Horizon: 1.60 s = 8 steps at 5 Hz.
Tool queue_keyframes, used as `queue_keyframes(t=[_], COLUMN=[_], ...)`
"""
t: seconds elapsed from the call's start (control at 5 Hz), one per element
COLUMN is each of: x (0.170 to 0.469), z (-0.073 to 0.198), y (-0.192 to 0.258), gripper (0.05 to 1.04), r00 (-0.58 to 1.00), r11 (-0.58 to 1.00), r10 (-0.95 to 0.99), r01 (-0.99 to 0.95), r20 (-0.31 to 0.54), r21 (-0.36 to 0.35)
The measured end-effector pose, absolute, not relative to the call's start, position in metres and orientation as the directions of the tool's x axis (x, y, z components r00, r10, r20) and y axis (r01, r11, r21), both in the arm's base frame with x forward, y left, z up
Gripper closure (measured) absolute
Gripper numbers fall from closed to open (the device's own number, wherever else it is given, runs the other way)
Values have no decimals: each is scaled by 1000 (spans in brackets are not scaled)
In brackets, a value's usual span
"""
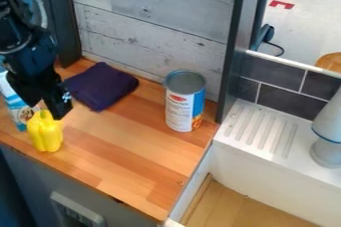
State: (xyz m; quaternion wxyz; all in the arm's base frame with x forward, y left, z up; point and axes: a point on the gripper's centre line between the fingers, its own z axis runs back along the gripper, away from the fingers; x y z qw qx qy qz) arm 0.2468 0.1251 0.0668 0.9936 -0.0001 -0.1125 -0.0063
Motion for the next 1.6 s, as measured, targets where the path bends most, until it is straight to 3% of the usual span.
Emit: queue_keyframes(t=[0.6, 0.8, 1.2, 1.4, 1.6], x=[249, 252, 257, 256, 255], z=[47, 41, 39, 38, 38], y=[147, 148, 150, 150, 149], gripper=[83, 151, 667, 834, 887], r00=[982, 981, 971, 972, 972], r11=[997, 997, 995, 994, 994], r10=[62, 62, 82, 87, 93], r01=[-68, -68, -94, -98, -103], r20=[179, 182, 223, 220, 217], r21=[27, 25, 43, 39, 35])
